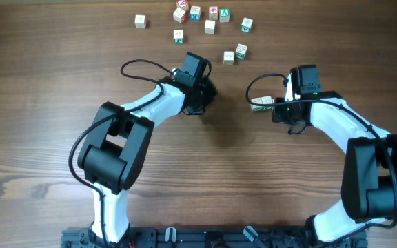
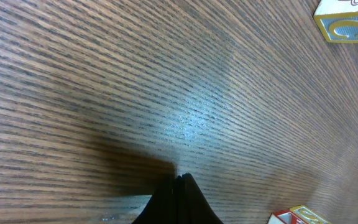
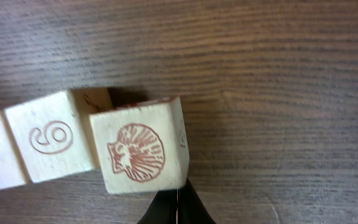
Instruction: Form a horizontal line
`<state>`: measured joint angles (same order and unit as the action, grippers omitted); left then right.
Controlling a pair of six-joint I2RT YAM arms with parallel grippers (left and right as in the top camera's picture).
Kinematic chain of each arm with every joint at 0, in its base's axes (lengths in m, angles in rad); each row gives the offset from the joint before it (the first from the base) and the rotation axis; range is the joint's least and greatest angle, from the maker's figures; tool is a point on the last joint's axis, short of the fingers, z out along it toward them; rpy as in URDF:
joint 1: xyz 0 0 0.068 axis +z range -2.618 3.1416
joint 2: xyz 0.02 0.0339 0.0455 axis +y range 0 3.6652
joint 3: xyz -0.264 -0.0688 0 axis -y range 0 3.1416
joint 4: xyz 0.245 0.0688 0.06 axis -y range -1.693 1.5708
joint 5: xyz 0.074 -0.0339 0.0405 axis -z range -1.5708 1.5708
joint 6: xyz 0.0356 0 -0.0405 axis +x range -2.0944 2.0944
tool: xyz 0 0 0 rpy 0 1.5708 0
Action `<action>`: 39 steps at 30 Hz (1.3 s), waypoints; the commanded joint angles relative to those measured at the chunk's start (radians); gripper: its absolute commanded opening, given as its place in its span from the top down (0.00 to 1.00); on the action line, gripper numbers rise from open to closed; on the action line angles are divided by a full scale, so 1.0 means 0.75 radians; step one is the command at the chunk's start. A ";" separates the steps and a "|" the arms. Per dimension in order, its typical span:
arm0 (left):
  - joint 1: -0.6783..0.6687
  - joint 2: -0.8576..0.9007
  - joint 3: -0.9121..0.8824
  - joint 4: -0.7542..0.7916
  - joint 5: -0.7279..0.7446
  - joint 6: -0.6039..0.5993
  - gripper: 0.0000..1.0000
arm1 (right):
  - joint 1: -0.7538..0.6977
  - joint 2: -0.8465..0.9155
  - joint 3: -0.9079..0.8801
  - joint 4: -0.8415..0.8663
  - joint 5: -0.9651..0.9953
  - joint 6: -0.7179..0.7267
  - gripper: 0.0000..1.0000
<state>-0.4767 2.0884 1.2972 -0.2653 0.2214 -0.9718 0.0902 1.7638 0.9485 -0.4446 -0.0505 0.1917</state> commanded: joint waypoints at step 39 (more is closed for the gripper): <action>0.001 0.045 -0.031 -0.012 -0.063 -0.008 0.96 | 0.001 0.020 -0.011 0.074 -0.082 -0.010 0.96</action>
<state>-0.4767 2.0884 1.2972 -0.2649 0.2214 -0.9718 0.0902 1.7638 0.9485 -0.3992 -0.0967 0.1921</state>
